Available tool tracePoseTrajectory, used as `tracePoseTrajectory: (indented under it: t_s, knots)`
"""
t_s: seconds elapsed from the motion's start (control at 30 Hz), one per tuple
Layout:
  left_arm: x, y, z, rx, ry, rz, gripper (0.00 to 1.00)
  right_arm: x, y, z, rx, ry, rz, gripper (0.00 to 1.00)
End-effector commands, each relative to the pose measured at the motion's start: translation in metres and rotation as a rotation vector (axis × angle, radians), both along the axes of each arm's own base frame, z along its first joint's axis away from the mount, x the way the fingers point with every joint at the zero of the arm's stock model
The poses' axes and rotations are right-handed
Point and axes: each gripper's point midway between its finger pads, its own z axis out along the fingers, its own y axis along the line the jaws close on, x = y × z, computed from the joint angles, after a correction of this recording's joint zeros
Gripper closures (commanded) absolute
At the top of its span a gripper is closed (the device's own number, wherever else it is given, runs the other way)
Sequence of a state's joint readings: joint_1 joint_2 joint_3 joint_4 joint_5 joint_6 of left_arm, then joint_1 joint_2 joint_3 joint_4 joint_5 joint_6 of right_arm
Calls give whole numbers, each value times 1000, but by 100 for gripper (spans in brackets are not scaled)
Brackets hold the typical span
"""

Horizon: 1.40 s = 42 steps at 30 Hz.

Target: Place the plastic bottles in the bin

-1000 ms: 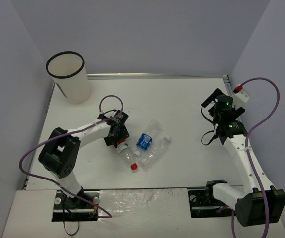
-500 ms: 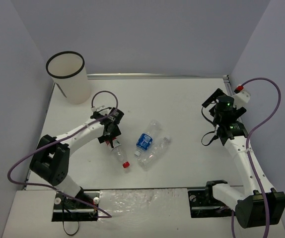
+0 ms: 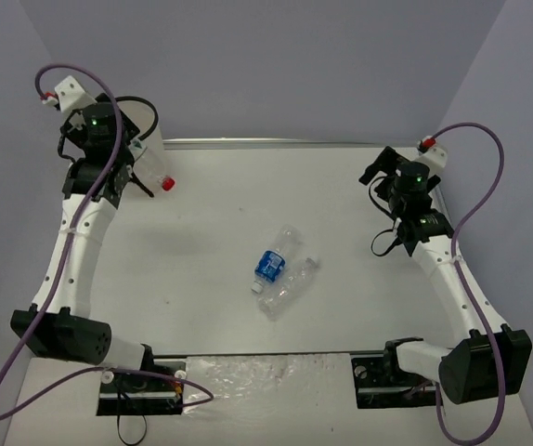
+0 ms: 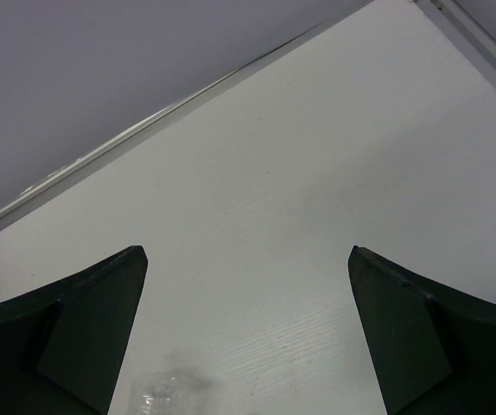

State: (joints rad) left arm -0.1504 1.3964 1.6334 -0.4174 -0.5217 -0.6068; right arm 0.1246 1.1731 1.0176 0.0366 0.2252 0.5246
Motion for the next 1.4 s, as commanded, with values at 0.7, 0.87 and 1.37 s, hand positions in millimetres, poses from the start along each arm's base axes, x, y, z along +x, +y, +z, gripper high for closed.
tracePoseTrajectory:
  t_s: [0.7, 0.87, 1.37]
  knots:
    - [161, 134, 145, 409, -472, 396, 80, 34, 61, 11, -189, -124, 278, 0]
    - [174, 137, 115, 421, -379, 385, 37, 29, 68, 5, -179, -103, 318, 0]
    - [102, 72, 163, 417, -269, 184, 3, 14, 66, -16, -109, -13, 288, 0]
